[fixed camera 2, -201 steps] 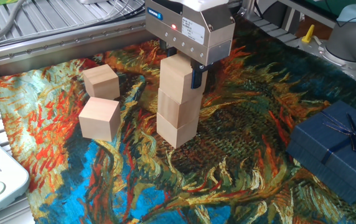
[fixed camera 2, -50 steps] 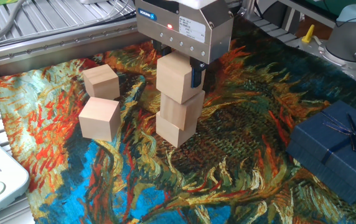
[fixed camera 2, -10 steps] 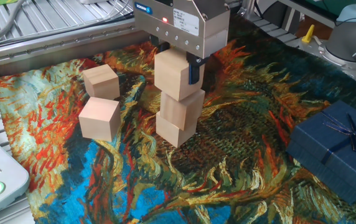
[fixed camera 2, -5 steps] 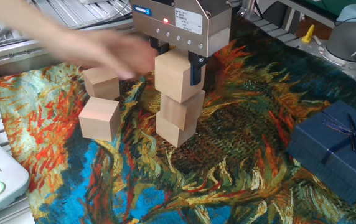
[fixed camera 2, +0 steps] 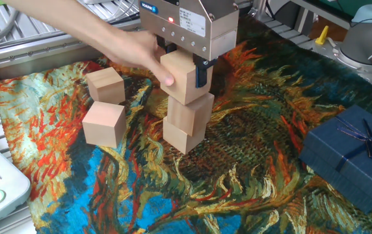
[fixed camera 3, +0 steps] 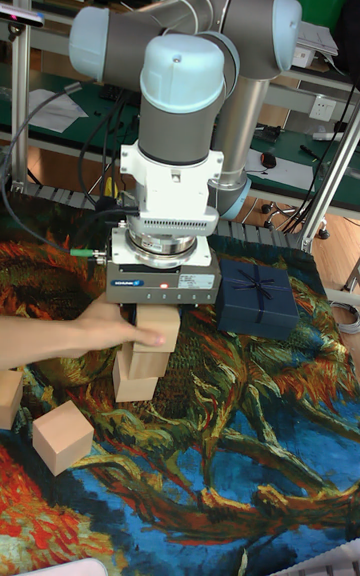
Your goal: Stack the blocks in a vertical line of five
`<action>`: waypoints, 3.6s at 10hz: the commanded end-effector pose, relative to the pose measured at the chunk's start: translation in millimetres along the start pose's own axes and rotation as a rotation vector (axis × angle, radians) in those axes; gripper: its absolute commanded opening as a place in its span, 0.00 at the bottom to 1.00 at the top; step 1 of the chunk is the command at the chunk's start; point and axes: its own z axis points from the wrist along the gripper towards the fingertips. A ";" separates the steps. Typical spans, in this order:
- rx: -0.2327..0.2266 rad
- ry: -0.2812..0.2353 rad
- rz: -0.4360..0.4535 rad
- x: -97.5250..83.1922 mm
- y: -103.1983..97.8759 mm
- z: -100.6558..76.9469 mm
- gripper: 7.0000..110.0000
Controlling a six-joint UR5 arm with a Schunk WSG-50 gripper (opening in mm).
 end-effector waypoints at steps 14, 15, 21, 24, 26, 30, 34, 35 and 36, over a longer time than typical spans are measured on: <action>-0.033 0.013 -0.003 -1.0 7.4 -7.7 0.00; -0.038 0.013 -0.010 -2.7 6.1 -10.3 0.00; -0.030 -0.018 -0.137 -14.3 0.5 -25.5 0.00; -0.052 -0.025 -0.141 -13.4 3.9 -42.0 0.00; -0.028 -0.013 -0.135 -8.0 2.5 -49.8 0.00; -0.003 -0.030 -0.108 -11.3 -0.3 -50.2 0.57; 0.027 -0.022 -0.100 -7.4 -2.6 -47.6 0.15; 0.013 -0.016 -0.065 -3.9 1.2 -48.2 0.15; 0.011 -0.018 -0.051 -2.9 1.5 -48.9 0.15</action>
